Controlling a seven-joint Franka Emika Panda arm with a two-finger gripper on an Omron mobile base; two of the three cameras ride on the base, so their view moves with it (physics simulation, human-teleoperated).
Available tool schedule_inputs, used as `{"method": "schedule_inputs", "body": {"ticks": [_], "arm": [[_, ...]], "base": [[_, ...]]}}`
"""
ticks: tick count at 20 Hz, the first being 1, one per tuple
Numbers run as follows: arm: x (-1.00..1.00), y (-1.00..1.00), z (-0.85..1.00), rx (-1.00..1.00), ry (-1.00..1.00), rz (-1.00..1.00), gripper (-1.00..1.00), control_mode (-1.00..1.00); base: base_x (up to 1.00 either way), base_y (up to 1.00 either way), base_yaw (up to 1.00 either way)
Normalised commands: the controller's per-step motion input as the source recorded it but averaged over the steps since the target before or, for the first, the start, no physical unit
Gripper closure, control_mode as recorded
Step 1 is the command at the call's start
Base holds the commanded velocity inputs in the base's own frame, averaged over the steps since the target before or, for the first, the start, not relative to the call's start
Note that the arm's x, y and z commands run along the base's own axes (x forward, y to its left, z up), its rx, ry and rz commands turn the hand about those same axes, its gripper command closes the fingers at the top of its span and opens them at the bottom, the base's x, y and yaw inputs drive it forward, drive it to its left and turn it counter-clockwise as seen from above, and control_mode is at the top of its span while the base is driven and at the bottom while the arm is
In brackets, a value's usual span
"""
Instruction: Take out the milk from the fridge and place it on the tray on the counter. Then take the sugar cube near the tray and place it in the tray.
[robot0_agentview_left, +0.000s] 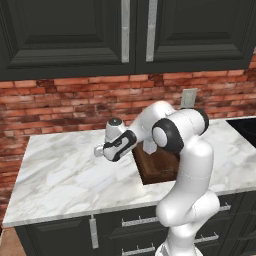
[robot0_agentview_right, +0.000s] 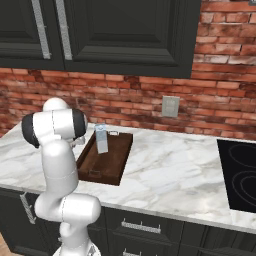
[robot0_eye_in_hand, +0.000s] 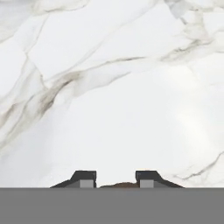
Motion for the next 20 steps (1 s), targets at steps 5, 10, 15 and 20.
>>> {"method": "schedule_inputs", "body": {"ticks": [5, 10, 15, 20], "arm": [[-0.07, 0.0, -0.03, 0.0, 0.0, -0.03, 1.0, -1.0], [-0.22, 0.04, 0.01, 0.0, 0.0, -0.04, 1.0, -1.0], [-0.59, 0.0, 0.3, 0.0, -0.07, 0.0, 1.0, -1.0], [-0.72, 0.0, 0.63, 0.01, -0.1, 0.0, 1.0, -1.0]], "base": [[0.0, 0.0, 0.0], [0.0, 0.0, 0.0], [0.0, 0.0, 0.0], [0.0, 0.0, 0.0]]}}
